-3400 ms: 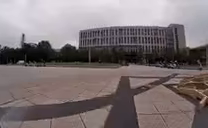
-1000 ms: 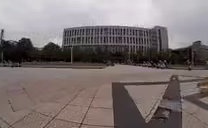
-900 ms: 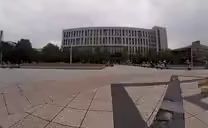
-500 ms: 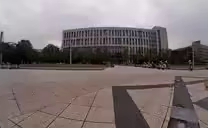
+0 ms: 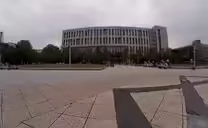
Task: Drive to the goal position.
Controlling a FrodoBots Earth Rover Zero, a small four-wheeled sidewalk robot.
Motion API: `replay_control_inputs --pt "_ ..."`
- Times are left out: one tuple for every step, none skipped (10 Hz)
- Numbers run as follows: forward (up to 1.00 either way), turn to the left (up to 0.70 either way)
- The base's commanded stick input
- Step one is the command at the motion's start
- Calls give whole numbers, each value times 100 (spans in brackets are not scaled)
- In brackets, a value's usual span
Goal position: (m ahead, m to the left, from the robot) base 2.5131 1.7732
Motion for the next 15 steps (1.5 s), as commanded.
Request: replay_control_inputs --pt "70 -14" --pt "70 -14" --pt "70 -14" --pt "70 -14" --pt "70 -14" --pt "70 -14" --pt "70 -14" --pt "70 -14" --pt "70 -14" --pt "70 -14" --pt "70 -14" --pt "70 -14" --pt "70 -14" --pt "70 -14" --pt "70 -14"
